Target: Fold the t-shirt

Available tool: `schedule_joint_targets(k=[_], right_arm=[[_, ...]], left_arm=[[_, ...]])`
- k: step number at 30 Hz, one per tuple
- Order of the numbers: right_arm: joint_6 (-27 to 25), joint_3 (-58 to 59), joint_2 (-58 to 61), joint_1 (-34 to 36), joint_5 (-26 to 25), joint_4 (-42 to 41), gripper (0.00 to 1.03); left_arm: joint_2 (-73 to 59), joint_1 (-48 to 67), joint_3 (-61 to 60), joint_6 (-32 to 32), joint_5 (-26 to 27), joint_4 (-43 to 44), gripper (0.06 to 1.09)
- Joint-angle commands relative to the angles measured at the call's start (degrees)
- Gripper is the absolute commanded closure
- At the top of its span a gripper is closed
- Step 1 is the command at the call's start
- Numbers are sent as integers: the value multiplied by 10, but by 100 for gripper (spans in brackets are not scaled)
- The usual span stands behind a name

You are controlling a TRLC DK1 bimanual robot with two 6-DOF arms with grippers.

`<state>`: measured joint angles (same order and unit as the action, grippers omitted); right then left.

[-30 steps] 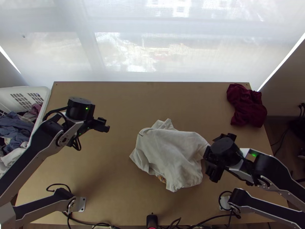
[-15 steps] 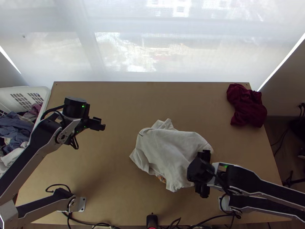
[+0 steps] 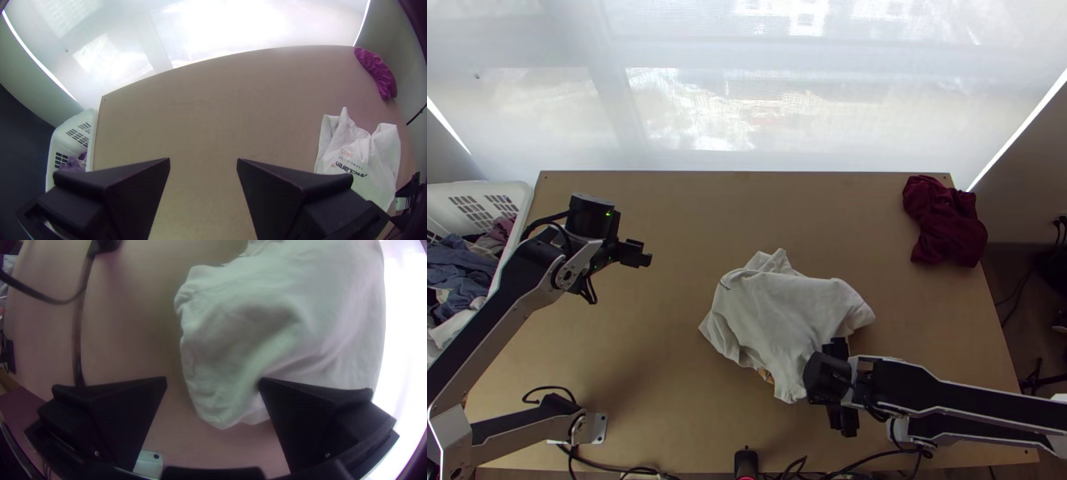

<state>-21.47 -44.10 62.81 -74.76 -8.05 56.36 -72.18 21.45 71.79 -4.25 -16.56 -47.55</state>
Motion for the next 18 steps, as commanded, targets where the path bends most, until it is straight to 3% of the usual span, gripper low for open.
schedule_joint_targets(k=[1,8,18], right_arm=[[4,20,4,-24,41,16,7],[6,-5,-6,-35,79,68,7],[-10,-29,-26,-21,76,102,7]], left_arm=[[-7,-4,0,2,-1,0,33],[-8,-9,-2,3,-1,0,33],[-8,-12,-1,5,-2,0,33]])
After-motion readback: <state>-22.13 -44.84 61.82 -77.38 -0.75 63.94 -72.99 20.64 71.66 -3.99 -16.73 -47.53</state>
